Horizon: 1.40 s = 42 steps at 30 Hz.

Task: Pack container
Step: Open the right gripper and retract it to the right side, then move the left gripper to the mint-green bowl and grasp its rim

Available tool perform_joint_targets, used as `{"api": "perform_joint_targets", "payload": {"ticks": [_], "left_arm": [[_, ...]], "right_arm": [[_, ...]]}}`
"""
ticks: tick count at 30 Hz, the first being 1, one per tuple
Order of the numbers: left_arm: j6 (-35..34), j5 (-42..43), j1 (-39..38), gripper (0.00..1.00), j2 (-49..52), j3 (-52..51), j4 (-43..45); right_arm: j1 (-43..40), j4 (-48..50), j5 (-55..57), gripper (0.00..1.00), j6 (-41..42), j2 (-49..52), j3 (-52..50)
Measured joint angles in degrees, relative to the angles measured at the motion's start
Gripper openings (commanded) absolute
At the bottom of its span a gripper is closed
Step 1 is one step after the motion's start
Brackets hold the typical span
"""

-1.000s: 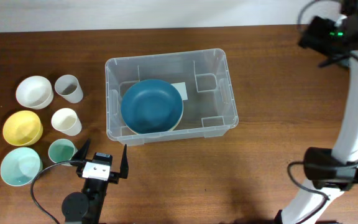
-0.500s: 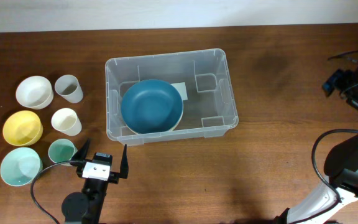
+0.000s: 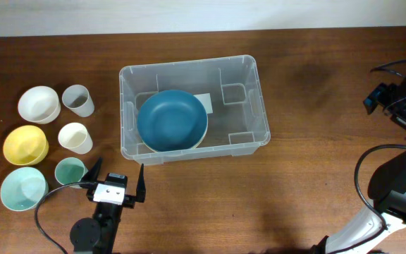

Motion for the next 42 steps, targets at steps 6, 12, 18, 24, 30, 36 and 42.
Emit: {"api": "perform_joint_targets", "payload": {"ticks": [6,12,18,24,30,36,42], "left_arm": [[0.0,0.0,0.0,1.00,0.0,0.0,0.0],[0.0,0.0,0.0,1.00,0.0,0.0,0.1],[-0.8,3.7,0.0,1.00,0.0,-0.1,4.4],[-1.2,4.7,0.0,1.00,1.8,5.7,7.0],[-1.0,2.6,1.8,1.00,21.2,31.8,-14.8],[4.5,13.8,5.2,1.00,50.1,69.4,-46.6],[-6.6,0.4,6.4,1.00,65.2,85.5,-55.3]], "right_arm": [[0.0,0.0,0.0,0.99,0.0,0.0,0.0],[0.0,0.0,0.0,0.99,0.0,0.0,0.0],[0.0,0.0,0.0,0.99,0.0,0.0,0.0],[0.0,0.0,-0.2,0.99,0.0,0.0,0.0],[0.0,0.1,-0.3,0.99,0.0,0.0,0.0],[0.0,0.2,-0.4,0.99,0.0,0.0,-0.1],[0.0,0.2,-0.5,0.99,0.0,0.0,-0.1]]}}
